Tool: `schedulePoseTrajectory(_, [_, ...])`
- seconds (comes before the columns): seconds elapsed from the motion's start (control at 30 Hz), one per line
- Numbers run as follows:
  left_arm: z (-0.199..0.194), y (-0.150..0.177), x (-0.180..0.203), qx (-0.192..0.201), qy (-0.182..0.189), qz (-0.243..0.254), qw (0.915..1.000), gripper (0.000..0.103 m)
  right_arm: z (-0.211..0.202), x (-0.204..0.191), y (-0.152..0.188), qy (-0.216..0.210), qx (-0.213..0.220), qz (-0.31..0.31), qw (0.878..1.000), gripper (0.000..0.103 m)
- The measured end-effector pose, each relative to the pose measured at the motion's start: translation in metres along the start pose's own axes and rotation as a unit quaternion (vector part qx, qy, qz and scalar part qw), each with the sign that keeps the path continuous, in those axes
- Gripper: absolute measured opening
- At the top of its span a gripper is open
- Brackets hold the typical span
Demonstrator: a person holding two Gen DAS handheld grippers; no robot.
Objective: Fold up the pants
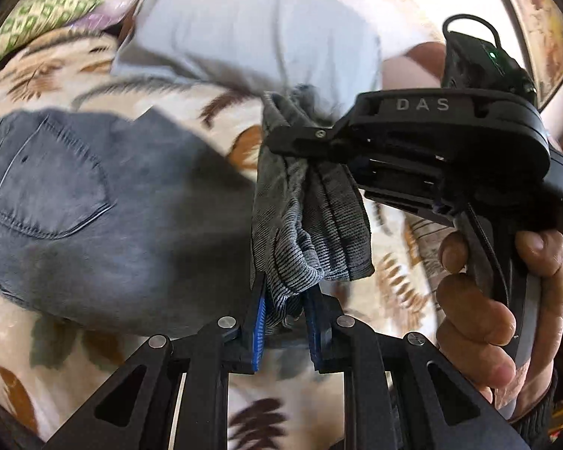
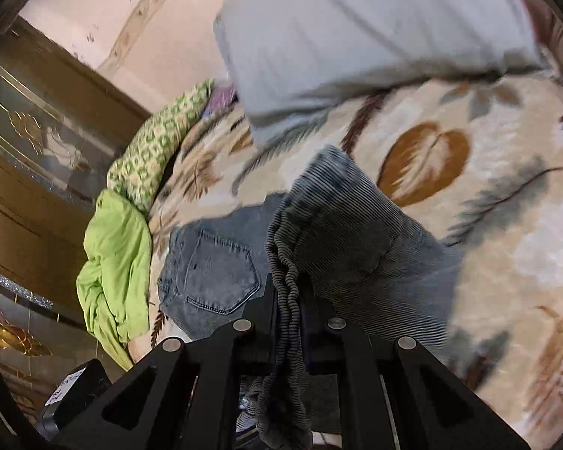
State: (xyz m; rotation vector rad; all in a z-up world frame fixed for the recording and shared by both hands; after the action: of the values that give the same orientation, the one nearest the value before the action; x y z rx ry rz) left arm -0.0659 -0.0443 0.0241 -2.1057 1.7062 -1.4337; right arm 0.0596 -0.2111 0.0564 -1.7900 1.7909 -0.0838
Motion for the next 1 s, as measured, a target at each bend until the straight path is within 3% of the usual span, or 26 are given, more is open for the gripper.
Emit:
schedulePoseTrajectory(0.23, [0.018,-0.006,-0.058,-0.023,0.003,-0.066,0.9976,0.02,0.069,-0.011,0.011,0.0,-0.044,0.02,0.999,0.009])
schedulePoseTrajectory(0.3, [0.026,-0.009,-0.071,-0.038,0.007,-0.097,0.9946,0.028,0.08,-0.011,0.012,-0.001,-0.052,0.028,0.998,0.009])
schedulePoseTrajectory(0.4, [0.025,-0.009,-0.082,-0.038,0.01,-0.121,0.9919,0.035,0.091,-0.011,0.015,-0.005,-0.061,0.03,0.998,0.018])
schedulePoseTrajectory(0.43, [0.024,-0.009,-0.082,-0.039,0.012,-0.122,0.9917,0.035,0.094,-0.011,0.016,-0.006,-0.064,0.033,0.997,0.029])
schedulePoseTrajectory(0.47, [0.023,-0.009,-0.081,-0.039,0.01,-0.12,0.9919,0.035,0.094,-0.009,0.015,-0.004,-0.065,0.038,0.997,0.043])
schedulePoseTrajectory(0.5, [0.023,-0.01,-0.079,-0.041,0.007,-0.117,0.9923,0.035,0.092,-0.008,0.015,0.001,-0.063,0.044,0.997,0.048])
schedulePoseTrajectory(0.63, [0.014,-0.011,-0.07,-0.032,0.004,-0.103,0.9942,0.042,0.057,-0.012,0.009,-0.001,-0.026,0.035,0.999,0.056])
schedulePoseTrajectory(0.7, [0.008,-0.009,-0.068,-0.024,0.002,-0.101,0.9946,0.055,0.03,-0.009,0.012,-0.003,-0.003,0.034,0.999,0.058])
schedulePoseTrajectory(0.73, [0.007,-0.01,-0.07,-0.021,-0.002,-0.104,0.9944,0.058,0.02,-0.007,0.015,-0.004,0.004,0.035,0.999,0.058])
schedulePoseTrajectory(0.77, [0.005,-0.01,-0.072,-0.017,-0.006,-0.11,0.9938,0.056,0.011,-0.004,0.02,-0.006,0.01,0.037,0.999,0.059])
schedulePoseTrajectory(0.83, [0.003,-0.004,-0.083,-0.003,-0.009,-0.14,0.9902,0.041,-0.001,0.002,0.031,-0.013,0.013,0.048,0.999,0.059])
schedulePoseTrajectory(0.87, [0.0,0.0,-0.085,-0.002,-0.017,-0.147,0.9889,0.025,-0.005,0.004,0.037,-0.018,0.014,0.051,0.998,0.059])
schedulePoseTrajectory(1.0, [-0.003,0.001,-0.087,-0.014,-0.013,-0.162,0.9866,0.024,-0.013,0.002,0.057,-0.024,0.013,0.052,0.998,0.059])
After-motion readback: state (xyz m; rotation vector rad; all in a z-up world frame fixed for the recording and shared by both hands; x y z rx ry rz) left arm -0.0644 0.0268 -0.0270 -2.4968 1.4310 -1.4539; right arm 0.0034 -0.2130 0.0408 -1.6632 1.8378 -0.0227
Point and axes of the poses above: each gripper's, at about its wrist camera, not at the fingertips, and z roughly the way its jaws point, x to its right, y to its underside, the point moved 1 cm from there along z, roughly the way its jaws point, and after that the axes turned 12 degrees about y, right-handed, at the moved point
